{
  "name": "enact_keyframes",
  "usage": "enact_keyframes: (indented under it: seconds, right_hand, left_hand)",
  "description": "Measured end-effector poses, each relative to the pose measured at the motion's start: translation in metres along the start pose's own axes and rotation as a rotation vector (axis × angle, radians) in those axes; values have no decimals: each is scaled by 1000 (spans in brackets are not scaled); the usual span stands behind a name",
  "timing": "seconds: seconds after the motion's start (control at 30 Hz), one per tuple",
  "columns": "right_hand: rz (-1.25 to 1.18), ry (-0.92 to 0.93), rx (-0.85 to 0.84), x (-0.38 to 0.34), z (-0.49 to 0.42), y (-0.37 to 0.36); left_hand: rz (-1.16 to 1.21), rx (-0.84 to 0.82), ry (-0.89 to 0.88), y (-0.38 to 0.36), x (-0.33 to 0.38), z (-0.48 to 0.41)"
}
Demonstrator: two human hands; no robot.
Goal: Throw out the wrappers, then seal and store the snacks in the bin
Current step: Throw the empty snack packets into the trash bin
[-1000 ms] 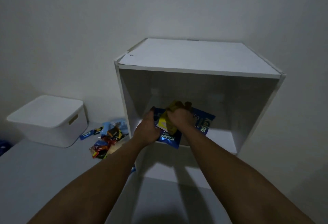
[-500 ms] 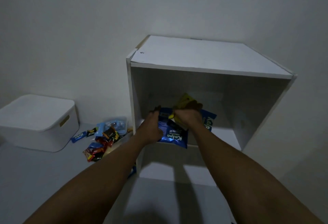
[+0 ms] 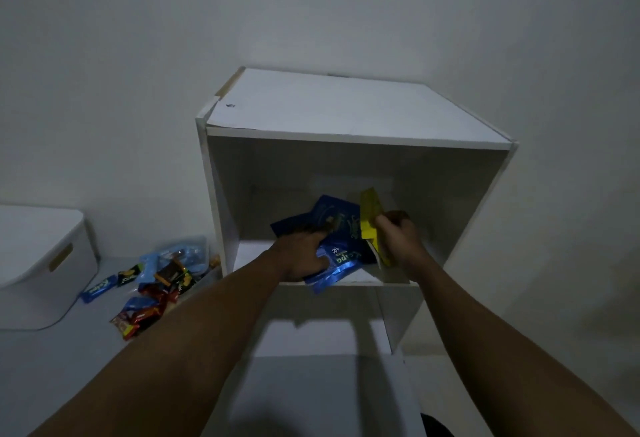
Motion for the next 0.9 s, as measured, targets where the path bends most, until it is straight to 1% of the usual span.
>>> enact_keyframes:
  seconds: [0.07, 0.2, 0.27, 0.37, 0.4, 0.6, 0.73, 0.9]
  right_hand:
    - [-30, 10, 25, -2, 3, 3]
    - [-68, 16, 61, -3, 4, 5]
    - [-75, 14, 64, -3, 2, 4]
    - [-69, 17, 42, -4, 3, 1]
    - [-76, 20, 42, -5, 4, 1]
    - [-90, 56, 64, -11, 9, 7]
    - [-109, 68, 66, -18, 10, 14]
    - [-132, 69, 79, -20, 10, 24]
  left_hand:
    - [-19, 22, -29, 1, 0, 0]
    - [-156, 117, -42, -1, -2, 11]
    - [-166, 101, 3, -8, -5, 20]
    - [-109, 42, 63, -11, -5, 26]
    - [-103, 50, 72, -9, -2, 26]
    - [-112, 277, 75, 8, 12, 35]
    - [-134, 304, 141, 24, 16, 36]
    - [-101, 355, 157, 45, 14, 37]
Point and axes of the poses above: each hand's wrist, its own z-axis away from the middle knuckle, its own y-axis out of the back of the hand, x = y × z, the point moved 7 cm from there along -z, towards the middle knuckle, and after that the axes turned 3 degrees about -x, right-handed, at the moved point
